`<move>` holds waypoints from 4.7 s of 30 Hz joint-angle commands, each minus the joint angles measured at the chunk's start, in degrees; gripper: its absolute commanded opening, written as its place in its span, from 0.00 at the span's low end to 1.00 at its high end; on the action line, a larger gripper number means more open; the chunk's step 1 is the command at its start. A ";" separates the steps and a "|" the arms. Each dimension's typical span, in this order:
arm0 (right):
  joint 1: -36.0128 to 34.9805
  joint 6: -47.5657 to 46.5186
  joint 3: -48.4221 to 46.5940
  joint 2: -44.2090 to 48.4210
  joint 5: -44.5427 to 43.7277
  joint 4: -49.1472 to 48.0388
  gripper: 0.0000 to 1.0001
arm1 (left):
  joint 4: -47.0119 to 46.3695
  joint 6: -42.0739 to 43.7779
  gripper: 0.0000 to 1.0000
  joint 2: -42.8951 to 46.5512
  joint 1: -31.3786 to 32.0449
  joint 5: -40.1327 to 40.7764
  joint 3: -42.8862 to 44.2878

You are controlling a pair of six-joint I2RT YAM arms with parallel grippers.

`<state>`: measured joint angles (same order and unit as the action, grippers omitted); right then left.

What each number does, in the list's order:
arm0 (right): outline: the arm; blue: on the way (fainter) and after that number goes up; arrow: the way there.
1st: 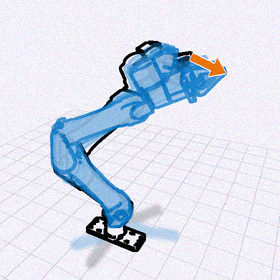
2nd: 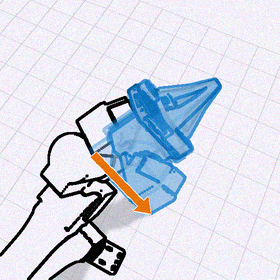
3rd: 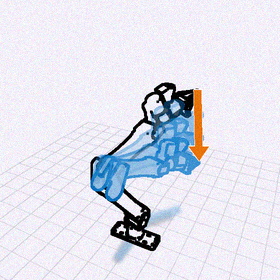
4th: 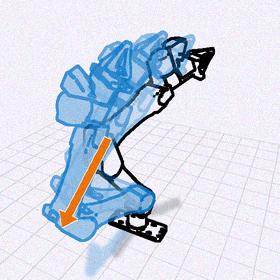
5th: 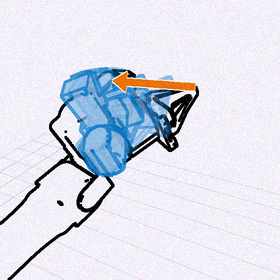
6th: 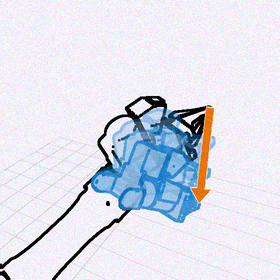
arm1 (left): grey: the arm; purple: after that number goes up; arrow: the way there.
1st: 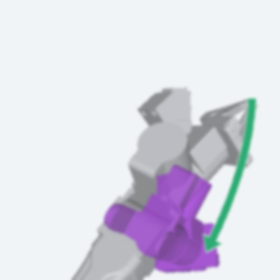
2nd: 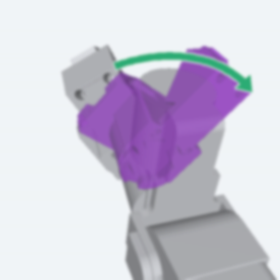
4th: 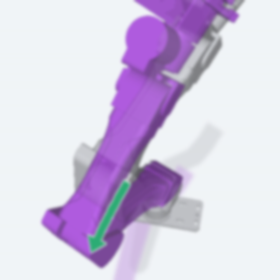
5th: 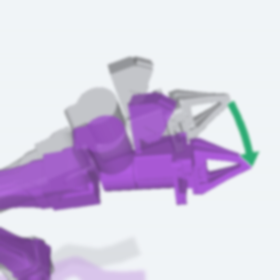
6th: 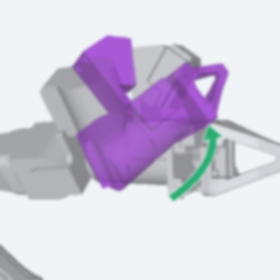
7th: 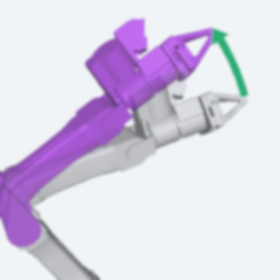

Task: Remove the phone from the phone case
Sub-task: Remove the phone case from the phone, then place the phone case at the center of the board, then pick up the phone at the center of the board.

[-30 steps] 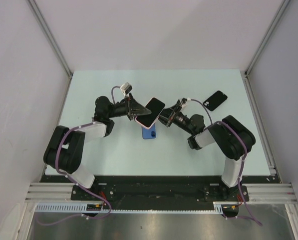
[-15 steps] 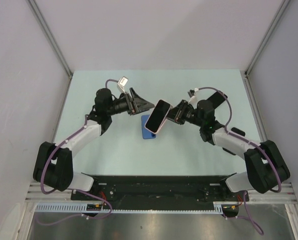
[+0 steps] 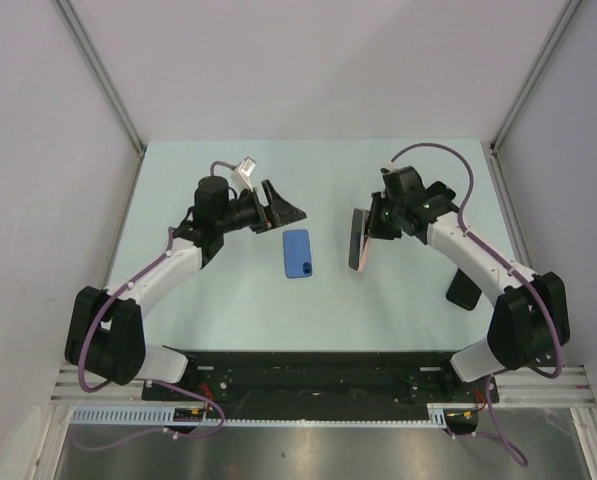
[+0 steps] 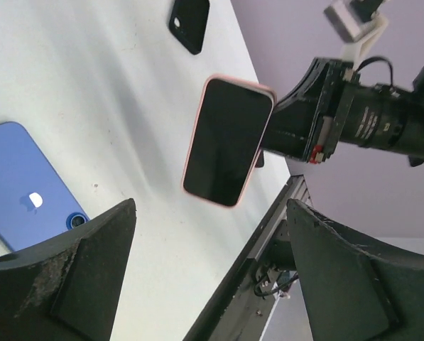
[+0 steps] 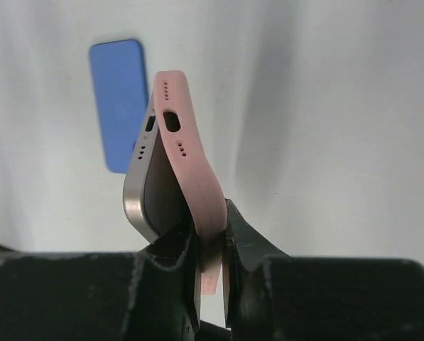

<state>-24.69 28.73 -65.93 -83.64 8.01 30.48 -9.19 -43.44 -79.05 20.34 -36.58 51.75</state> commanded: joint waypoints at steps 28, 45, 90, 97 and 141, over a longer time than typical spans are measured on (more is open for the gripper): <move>-6.95 -3.50 -5.79 -31.06 -18.03 9.95 0.28 | 2.87 -3.04 0.88 -6.99 7.26 7.13 0.72; -6.16 -3.77 1.42 -32.55 -17.33 5.12 0.38 | 6.99 -10.08 0.80 -22.56 12.09 8.89 10.48; -7.57 -0.17 5.46 -23.33 -16.01 -0.77 0.35 | 12.97 -21.51 0.80 -29.15 13.15 11.09 16.64; -1.44 0.54 9.94 -14.82 -12.59 -5.07 0.00 | 12.97 -18.79 0.79 -24.41 11.74 12.05 13.04; 34.19 -5.34 20.32 -6.55 -14.26 -4.11 0.94 | 16.75 -1.82 0.81 -7.44 8.05 8.45 3.10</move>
<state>11.86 22.06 -47.77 -87.35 -11.97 30.41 8.54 -46.46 -86.46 28.10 -26.26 55.07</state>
